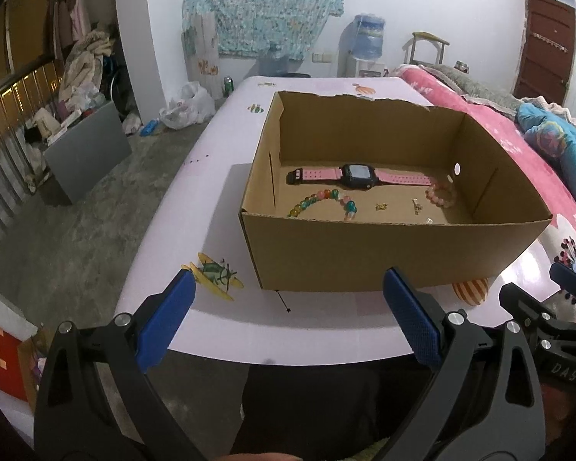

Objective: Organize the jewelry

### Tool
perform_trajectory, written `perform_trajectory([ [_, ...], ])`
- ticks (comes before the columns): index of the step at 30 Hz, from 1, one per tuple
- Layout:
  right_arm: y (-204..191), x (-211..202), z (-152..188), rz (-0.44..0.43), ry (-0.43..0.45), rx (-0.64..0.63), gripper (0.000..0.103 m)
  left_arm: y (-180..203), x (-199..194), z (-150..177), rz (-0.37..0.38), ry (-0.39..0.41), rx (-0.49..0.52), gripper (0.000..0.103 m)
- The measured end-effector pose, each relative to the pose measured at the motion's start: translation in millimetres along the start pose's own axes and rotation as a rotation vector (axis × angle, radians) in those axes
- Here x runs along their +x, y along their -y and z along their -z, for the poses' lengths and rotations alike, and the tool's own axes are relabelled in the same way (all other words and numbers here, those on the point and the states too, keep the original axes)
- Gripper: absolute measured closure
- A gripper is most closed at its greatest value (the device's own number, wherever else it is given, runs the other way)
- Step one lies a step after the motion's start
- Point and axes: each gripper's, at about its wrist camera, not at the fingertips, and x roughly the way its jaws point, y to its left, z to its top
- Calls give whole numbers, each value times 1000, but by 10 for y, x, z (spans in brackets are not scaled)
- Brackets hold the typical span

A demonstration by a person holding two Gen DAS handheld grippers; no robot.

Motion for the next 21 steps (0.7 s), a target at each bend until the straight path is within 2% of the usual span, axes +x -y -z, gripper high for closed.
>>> perform_trajectory([
  [21, -16, -28, -23, 9, 2, -7, 7, 6, 15, 29, 1, -33, -6, 8],
])
